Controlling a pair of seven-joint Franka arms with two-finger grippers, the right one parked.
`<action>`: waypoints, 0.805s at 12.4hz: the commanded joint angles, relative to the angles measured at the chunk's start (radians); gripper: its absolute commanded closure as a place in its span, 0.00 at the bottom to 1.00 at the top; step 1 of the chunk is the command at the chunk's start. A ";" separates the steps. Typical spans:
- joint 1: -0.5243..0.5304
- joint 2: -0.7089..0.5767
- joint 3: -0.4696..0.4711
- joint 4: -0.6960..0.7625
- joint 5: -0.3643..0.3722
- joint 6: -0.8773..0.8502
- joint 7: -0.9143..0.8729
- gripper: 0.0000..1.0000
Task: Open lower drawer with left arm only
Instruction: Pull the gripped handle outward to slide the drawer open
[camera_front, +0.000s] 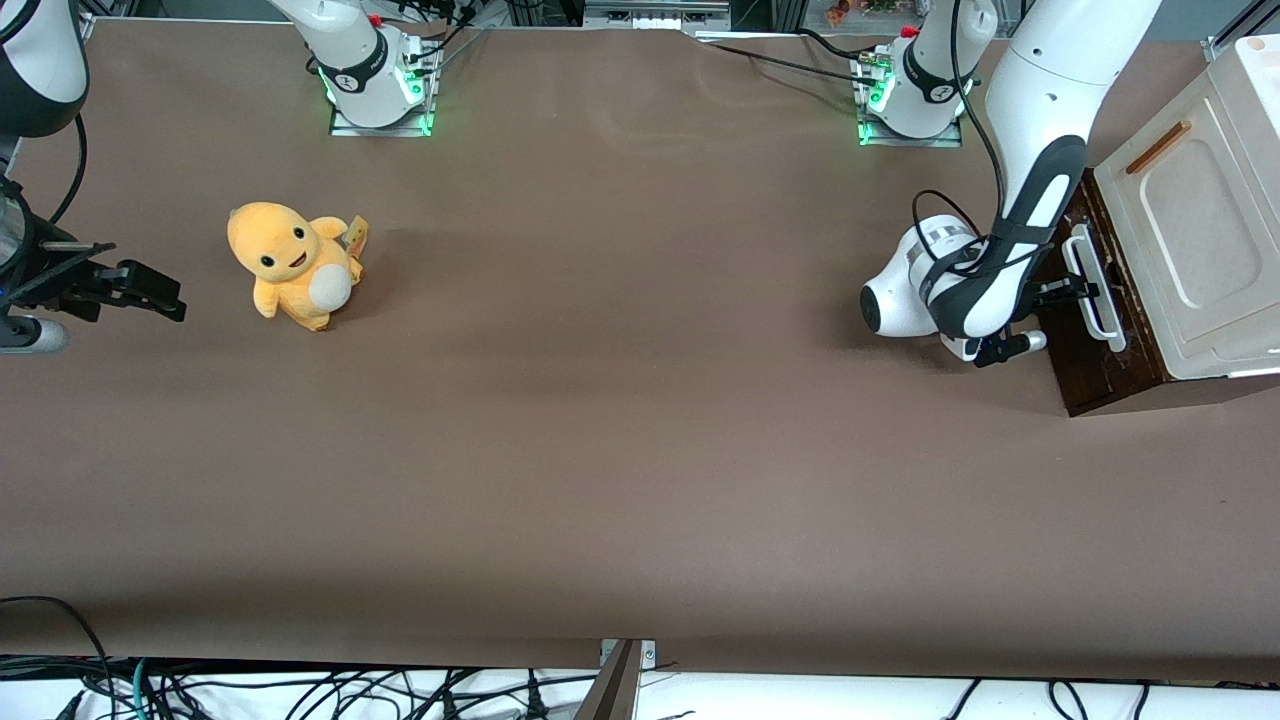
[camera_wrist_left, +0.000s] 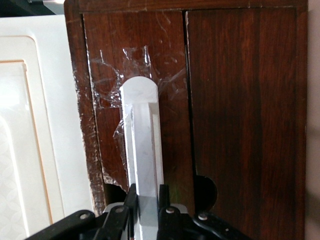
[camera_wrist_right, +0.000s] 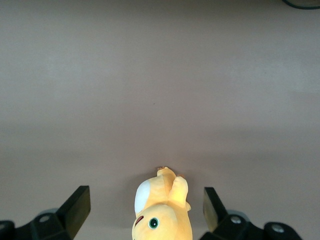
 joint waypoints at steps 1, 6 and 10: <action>-0.030 0.000 -0.009 0.042 -0.042 -0.025 0.023 0.84; -0.045 -0.001 -0.014 0.044 -0.062 -0.045 0.022 0.84; -0.047 -0.001 -0.041 0.053 -0.086 -0.062 0.022 0.84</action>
